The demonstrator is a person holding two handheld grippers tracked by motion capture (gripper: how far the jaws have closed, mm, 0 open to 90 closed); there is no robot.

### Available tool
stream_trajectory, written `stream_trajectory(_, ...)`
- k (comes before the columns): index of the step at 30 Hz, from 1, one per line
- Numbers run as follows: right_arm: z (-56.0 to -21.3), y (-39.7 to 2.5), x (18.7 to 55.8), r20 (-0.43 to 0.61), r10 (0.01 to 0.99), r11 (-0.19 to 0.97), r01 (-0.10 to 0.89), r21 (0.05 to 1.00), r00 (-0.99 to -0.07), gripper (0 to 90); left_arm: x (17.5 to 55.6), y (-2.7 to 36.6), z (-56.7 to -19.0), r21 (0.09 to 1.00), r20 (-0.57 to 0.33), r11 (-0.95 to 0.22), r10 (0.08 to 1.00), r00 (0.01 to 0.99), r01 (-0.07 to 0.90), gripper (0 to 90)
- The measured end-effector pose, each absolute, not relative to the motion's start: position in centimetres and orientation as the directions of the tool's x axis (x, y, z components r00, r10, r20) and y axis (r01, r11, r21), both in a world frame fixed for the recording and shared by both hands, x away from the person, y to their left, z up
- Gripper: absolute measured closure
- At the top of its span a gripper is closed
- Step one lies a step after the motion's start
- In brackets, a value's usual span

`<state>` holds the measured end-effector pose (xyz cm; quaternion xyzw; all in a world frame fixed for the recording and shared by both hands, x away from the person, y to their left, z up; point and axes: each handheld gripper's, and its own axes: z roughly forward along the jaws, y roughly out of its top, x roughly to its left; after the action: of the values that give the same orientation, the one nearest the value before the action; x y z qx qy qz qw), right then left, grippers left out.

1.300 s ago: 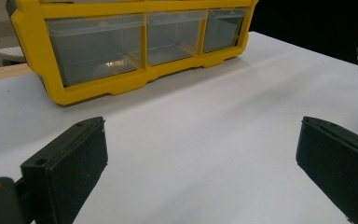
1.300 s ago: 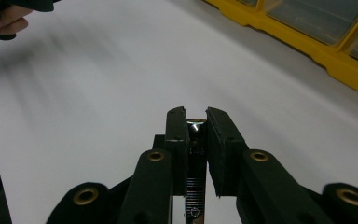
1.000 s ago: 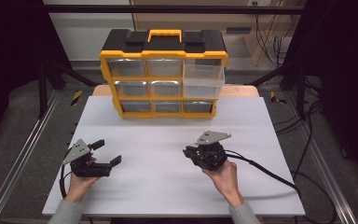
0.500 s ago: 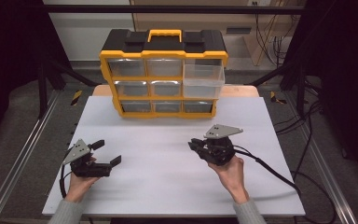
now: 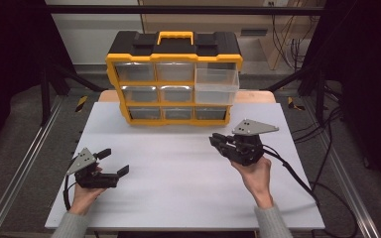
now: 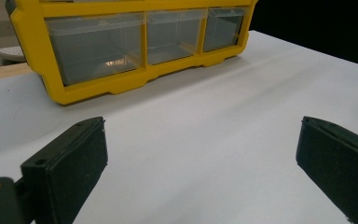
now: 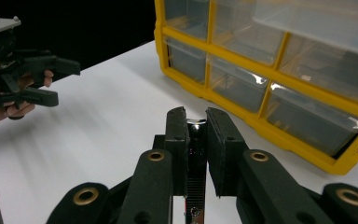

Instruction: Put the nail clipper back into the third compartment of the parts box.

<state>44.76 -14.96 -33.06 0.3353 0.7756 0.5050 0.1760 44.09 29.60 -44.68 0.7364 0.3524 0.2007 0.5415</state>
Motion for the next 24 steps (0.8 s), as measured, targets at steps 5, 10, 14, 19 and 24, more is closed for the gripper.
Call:
stream_trajectory(5, -31.9, -15.1, 45.1, 0.056, 0.701, 0.258, 0.325, 0.910, -0.711, 79.6, 44.1, 29.6, -44.7, 0.939, -0.087, -0.164, 0.737, 0.671, 0.302, 1.9)
stream_trajectory(10, -30.8, -15.2, 45.4, 0.052, 0.708, 0.247, 0.316, 0.916, -0.704, 79.7, 44.1, 29.6, -44.7, 0.939, -0.086, -0.166, 0.737, 0.671, 0.302, 1.9)
stream_trajectory(14, -30.0, -15.4, 45.6, 0.050, 0.711, 0.238, 0.306, 0.922, -0.702, 79.6, 44.1, 29.6, -44.7, 0.939, -0.086, -0.165, 0.737, 0.670, 0.302, 1.9)
stream_trajectory(19, -29.0, -15.4, 46.0, 0.041, 0.718, 0.236, 0.299, 0.925, -0.695, 79.6, 44.1, 29.6, -44.7, 0.939, -0.086, -0.166, 0.737, 0.670, 0.302, 1.9)
stream_trajectory(24, -28.1, -15.5, 46.3, 0.036, 0.722, 0.235, 0.294, 0.927, -0.691, 79.7, 44.1, 29.6, -44.7, 0.939, -0.086, -0.165, 0.737, 0.671, 0.303, 1.9)
